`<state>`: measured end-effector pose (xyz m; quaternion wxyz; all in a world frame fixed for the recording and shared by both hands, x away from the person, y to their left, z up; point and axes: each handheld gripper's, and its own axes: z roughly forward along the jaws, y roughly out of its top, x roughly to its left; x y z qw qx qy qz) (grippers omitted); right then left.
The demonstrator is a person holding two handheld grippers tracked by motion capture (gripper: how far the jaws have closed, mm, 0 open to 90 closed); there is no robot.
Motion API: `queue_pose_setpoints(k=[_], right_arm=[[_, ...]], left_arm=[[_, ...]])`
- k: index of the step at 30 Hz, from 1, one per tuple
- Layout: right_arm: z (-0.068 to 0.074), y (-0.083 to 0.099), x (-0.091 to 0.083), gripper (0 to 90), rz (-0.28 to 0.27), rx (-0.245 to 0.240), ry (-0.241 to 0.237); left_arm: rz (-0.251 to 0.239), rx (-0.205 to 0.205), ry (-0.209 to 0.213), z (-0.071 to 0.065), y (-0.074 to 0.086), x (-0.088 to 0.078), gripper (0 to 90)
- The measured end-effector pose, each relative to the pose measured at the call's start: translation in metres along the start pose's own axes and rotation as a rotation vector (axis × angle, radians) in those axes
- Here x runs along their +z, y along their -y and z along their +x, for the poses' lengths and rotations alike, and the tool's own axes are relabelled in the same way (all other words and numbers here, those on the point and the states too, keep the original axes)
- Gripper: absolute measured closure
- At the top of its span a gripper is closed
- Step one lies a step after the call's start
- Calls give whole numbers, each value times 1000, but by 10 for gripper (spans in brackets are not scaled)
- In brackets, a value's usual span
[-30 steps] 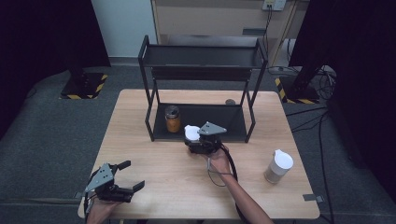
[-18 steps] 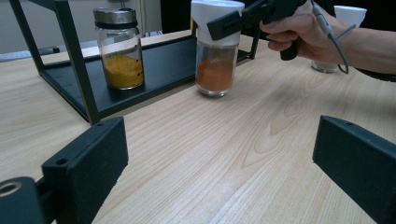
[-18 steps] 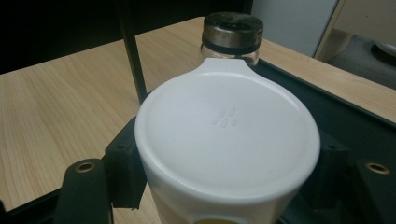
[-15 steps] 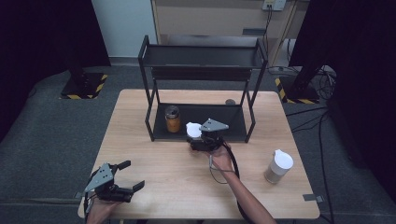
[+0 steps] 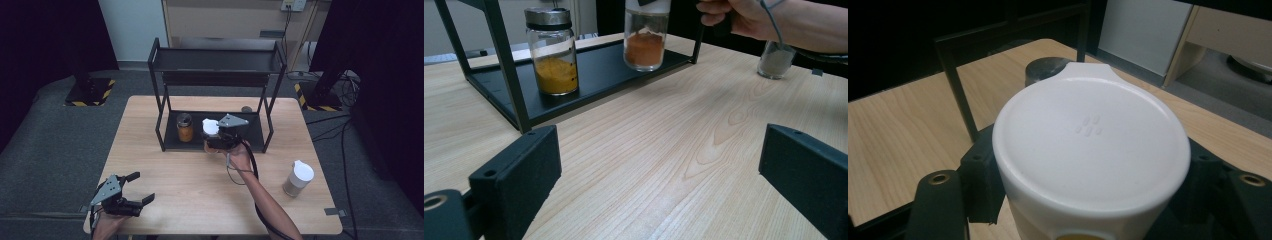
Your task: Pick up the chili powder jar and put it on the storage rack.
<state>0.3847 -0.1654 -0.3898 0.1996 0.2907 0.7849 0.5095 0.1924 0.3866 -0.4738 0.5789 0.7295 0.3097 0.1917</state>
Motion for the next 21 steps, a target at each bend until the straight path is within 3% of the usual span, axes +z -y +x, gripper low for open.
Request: queue_pose_setpoints(k=[13,21], right_arm=[[-12,-11,22,307,11,4,36],[-23,-6,33,307,10,40,60]], left_arm=[[0,-1,1,0,0,0,24],[1,-2,3,1,0,0,25]])
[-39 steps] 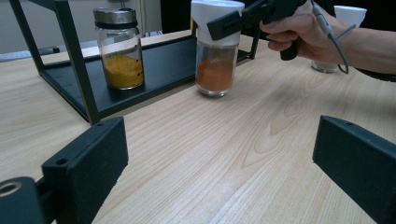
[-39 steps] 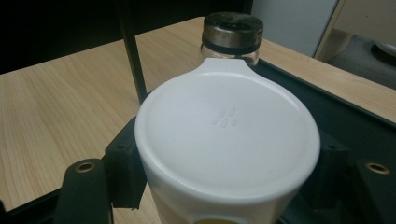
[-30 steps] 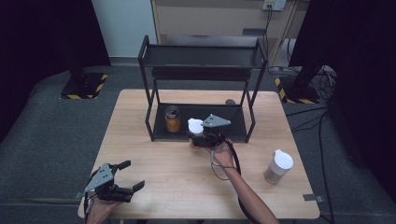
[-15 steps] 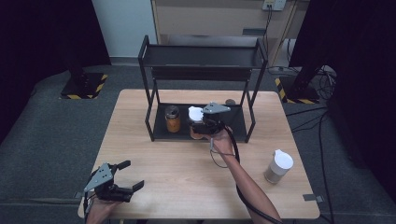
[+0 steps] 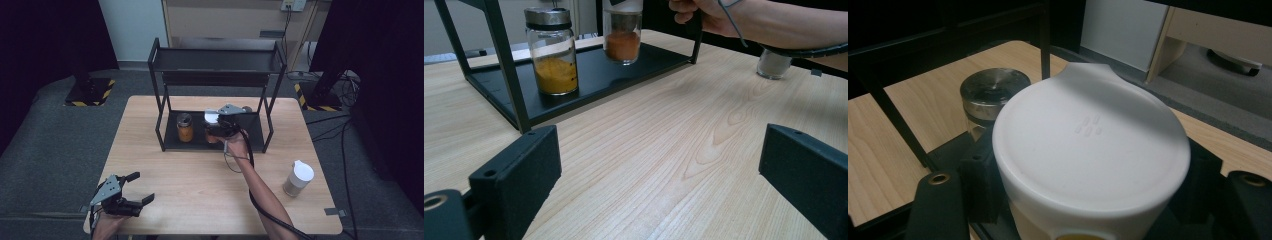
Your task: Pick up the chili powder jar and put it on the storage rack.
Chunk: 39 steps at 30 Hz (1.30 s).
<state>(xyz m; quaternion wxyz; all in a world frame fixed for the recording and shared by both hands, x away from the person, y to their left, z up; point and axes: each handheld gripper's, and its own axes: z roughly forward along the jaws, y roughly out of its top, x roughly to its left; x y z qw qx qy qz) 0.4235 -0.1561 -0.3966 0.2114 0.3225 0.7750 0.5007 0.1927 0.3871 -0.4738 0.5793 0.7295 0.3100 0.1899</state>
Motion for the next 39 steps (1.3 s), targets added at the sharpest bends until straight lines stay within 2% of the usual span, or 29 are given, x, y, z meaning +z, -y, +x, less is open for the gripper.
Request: queue_pose_setpoints(k=[15,21,24,39], right_arm=[[1,6,19,307,20,-12,2],[-1,7,23,307,23,2,-3],[0,7,24,307,27,-9,4],[-5,13,24,305,8,18,-1]], left_arm=[[-3,0,-1,0,0,-1,24],[-2,0,-1,0,0,-1,25],[-4,0,-2,0,0,-1,24],[-2,3,-1,0,0,0,25]])
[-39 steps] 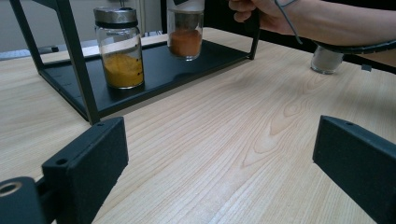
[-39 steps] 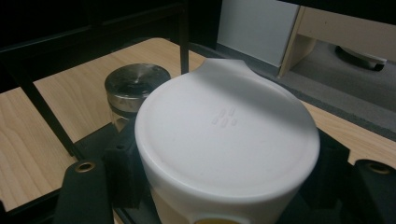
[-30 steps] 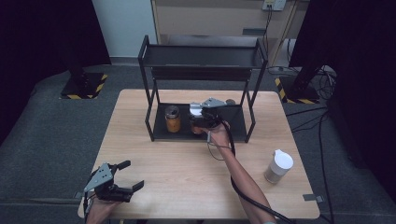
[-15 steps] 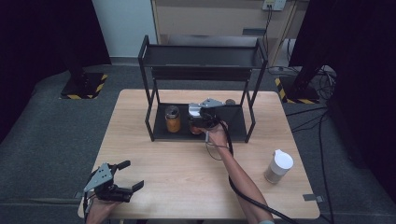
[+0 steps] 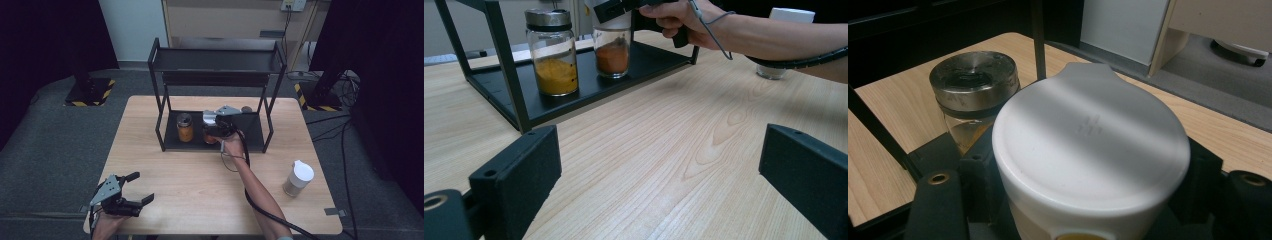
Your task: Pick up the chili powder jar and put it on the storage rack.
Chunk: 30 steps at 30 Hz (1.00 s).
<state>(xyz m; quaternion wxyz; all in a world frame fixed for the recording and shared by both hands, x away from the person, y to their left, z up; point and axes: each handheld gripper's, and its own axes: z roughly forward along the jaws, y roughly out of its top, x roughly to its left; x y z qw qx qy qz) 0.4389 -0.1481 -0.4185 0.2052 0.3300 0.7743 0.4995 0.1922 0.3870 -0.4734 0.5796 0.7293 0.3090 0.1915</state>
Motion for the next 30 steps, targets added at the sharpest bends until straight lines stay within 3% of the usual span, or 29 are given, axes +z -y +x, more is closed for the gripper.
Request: queue_pose_setpoints(k=[8,14,21,30], right_arm=[[0,2,0,299,-7,4,-1],[-2,4,-1,171,-7,23,-4],[-3,2,-18,120,-52,22,17],[1,-15,-49,112,-91,-8,-11]], left_arm=[[0,1,-1,0,0,0,25],[1,1,-4,-1,0,1,25],[-3,-2,-7,0,0,0,24],[-12,-7,-11,0,1,-1,26]])
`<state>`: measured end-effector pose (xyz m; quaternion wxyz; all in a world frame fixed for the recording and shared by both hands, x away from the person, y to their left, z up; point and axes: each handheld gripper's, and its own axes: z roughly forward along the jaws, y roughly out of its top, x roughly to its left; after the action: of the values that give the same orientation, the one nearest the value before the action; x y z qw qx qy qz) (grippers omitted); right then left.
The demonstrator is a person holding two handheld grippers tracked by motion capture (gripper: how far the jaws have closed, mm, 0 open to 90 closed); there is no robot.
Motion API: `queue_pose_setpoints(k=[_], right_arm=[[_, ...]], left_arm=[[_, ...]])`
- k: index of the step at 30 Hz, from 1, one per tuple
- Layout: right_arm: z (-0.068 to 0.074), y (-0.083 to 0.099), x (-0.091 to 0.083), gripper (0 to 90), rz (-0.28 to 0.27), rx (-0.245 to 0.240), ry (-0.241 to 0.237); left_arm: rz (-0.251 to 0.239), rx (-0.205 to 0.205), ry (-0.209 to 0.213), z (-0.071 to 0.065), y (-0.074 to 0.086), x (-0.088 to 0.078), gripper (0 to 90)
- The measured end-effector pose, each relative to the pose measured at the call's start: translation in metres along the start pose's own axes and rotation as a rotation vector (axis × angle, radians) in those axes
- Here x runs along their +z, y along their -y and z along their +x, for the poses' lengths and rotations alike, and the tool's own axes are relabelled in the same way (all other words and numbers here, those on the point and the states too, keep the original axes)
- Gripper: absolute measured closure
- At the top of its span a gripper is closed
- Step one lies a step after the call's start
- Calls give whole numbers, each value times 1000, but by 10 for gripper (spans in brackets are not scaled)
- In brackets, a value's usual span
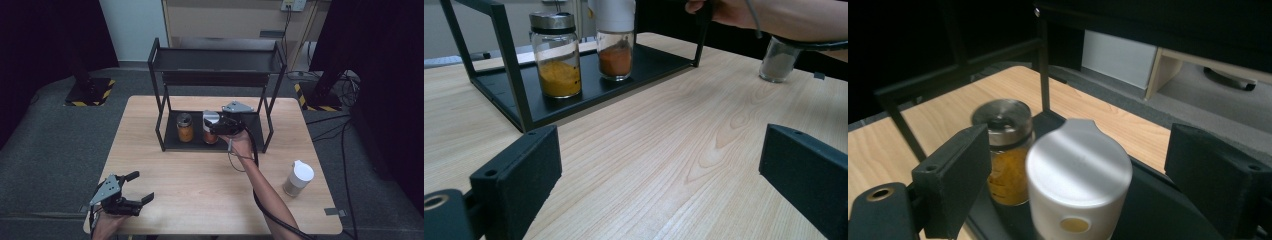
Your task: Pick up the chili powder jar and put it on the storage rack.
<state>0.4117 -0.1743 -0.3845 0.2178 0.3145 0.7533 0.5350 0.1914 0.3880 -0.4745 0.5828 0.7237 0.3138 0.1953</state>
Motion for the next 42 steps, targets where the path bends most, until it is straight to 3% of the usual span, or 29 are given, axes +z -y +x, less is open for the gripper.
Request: queue_pose_setpoints(k=[7,13,23,33,42], right_arm=[[8,-16,-25,100,18,-40,-35],[12,-20,-57,100,6,-68,-46],[5,-21,-128,94,-28,-39,-68],[11,-7,-192,88,-58,-77,-38],[11,14,-241,82,-73,-62,5]], left_arm=[[-3,-2,0,0,0,0,25],[-10,-7,-2,0,1,-1,25],[-7,-10,4,1,0,0,25],[-3,-15,5,1,0,0,24],[1,-14,5,0,-1,0,23]])
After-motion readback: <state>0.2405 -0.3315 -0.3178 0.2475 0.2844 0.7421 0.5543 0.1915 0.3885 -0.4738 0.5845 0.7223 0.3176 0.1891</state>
